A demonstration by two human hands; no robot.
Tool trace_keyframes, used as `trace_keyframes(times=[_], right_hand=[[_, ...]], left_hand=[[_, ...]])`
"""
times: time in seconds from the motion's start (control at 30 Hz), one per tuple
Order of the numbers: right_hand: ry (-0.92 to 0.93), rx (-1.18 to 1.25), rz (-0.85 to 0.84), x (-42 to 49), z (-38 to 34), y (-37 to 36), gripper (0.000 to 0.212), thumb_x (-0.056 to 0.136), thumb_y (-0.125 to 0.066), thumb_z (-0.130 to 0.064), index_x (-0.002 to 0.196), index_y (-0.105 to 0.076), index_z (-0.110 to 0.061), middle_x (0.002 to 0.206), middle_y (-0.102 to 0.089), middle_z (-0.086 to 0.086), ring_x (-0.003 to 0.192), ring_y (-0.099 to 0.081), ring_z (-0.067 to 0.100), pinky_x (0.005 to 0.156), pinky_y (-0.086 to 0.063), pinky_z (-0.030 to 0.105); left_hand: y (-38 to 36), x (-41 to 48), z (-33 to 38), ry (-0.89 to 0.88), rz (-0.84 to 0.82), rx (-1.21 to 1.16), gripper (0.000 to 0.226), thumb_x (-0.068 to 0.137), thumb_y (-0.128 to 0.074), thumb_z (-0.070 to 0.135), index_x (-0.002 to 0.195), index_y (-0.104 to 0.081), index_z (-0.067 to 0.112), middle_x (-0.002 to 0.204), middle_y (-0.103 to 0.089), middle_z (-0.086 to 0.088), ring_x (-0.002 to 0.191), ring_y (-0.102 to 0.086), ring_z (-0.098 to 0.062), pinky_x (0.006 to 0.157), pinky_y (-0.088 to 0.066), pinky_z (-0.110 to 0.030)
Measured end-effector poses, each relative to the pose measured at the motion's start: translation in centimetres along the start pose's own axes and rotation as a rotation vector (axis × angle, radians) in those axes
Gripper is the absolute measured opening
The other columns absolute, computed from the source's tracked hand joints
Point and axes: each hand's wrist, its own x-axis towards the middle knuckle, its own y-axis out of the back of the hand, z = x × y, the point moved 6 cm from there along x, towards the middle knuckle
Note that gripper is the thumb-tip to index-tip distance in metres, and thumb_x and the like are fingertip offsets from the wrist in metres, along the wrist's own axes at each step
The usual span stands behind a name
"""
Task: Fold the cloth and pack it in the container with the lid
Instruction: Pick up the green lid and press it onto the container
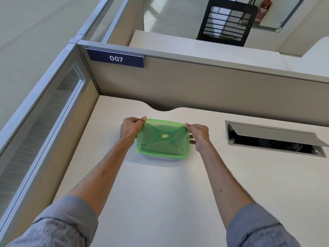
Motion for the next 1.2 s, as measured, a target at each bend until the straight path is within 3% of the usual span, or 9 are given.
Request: trace_keyframes(times=[0.1,0.23,0.37,0.47,0.6,0.83,1.0,1.1,1.2], right_hand=[[-0.018,0.058,0.003,0.8,0.4,-0.2,0.024,0.085,-0.091,-0.024,0.095,-0.078,-0.006,0.095,-0.077,0.013,0.074,-0.064,0.029,0.06,-0.057,0.032],[0.009,0.065,0.023,1.5,0.9,-0.4,0.025,0.083,-0.093,-0.024,0.088,-0.076,-0.006,0.103,-0.081,0.018,0.076,-0.064,0.028,0.067,-0.057,0.034],[0.028,0.081,-0.029,1.3,1.0,0.2,0.026,0.086,-0.091,-0.025,0.084,-0.071,-0.009,0.1,-0.08,0.018,0.077,-0.065,0.029,0.066,-0.06,0.033],[0.039,0.121,-0.037,0.4,1.6,1.2,0.029,0.093,-0.085,-0.034,0.091,-0.07,-0.009,0.106,-0.082,0.022,0.078,-0.07,0.028,0.081,-0.065,0.041],[0.083,0.089,0.05,-2.6,5.0,3.8,0.031,0.096,-0.08,-0.037,0.088,-0.073,-0.008,0.081,-0.078,0.007,0.077,-0.071,0.023,0.1,-0.063,0.05],[0.027,0.11,-0.125,-7.9,9.0,3.5,0.036,0.102,-0.076,-0.027,0.109,-0.068,0.007,0.083,-0.077,0.019,0.066,-0.073,0.031,0.063,-0.064,0.034],[0.037,0.171,-0.123,-8.5,8.4,3.4,0.024,0.1,-0.077,-0.014,0.106,-0.066,0.007,0.081,-0.075,0.022,0.061,-0.073,0.027,0.058,-0.064,0.03],[0.032,0.169,-0.126,-8.8,8.6,3.4,0.026,0.1,-0.077,-0.012,0.109,-0.067,0.01,0.081,-0.074,0.022,0.06,-0.073,0.027,0.056,-0.063,0.029],[0.033,0.172,-0.116,-8.6,8.5,3.4,0.027,0.1,-0.077,-0.011,0.11,-0.067,0.012,0.08,-0.074,0.023,0.059,-0.073,0.026,0.056,-0.064,0.029]], left_hand=[[-0.6,0.9,-0.6,0.06,-0.05,-0.163,0.043,0.098,-0.082,0.042,0.119,-0.083,0.005,0.119,-0.08,-0.017,0.103,-0.072,-0.034,0.086,-0.059,-0.039],[-1.1,1.0,-1.1,0.074,-0.089,-0.232,0.041,0.099,-0.083,0.036,0.119,-0.083,0.0,0.123,-0.08,-0.017,0.11,-0.07,-0.033,0.093,-0.048,-0.036],[-0.9,0.4,-0.8,0.031,-0.12,-0.224,0.034,0.1,-0.081,0.041,0.11,-0.082,0.009,0.118,-0.081,-0.016,0.12,-0.074,-0.037,0.102,-0.06,-0.042],[-0.2,-0.9,-1.0,0.018,-0.154,-0.244,0.053,0.104,-0.072,0.053,0.131,-0.074,0.008,0.121,-0.079,-0.013,0.117,-0.075,-0.033,0.094,-0.06,-0.038],[1.1,-3.6,-3.4,-0.027,-0.162,-0.188,0.047,0.102,-0.073,0.055,0.13,-0.071,0.017,0.126,-0.076,-0.009,0.118,-0.074,-0.029,0.094,-0.064,-0.043],[1.4,-8.1,-7.4,-0.018,-0.279,-0.065,0.056,0.105,-0.064,0.06,0.142,-0.061,0.018,0.124,-0.074,-0.012,0.096,-0.081,-0.025,0.076,-0.065,-0.038],[1.0,-9.1,-6.7,-0.053,-0.356,-0.102,0.052,0.109,-0.06,0.055,0.141,-0.052,0.015,0.113,-0.072,-0.022,0.09,-0.082,-0.03,0.08,-0.069,-0.04],[0.6,-9.7,-6.5,-0.081,-0.401,-0.229,0.047,0.112,-0.059,0.045,0.141,-0.045,0.011,0.125,-0.064,-0.03,0.089,-0.079,-0.029,0.092,-0.069,-0.044],[0.1,-9.8,-6.1,-0.15,-0.347,-0.233,0.038,0.115,-0.055,0.038,0.139,-0.041,0.011,0.127,-0.061,-0.03,0.079,-0.076,-0.025,0.088,-0.069,-0.044]])
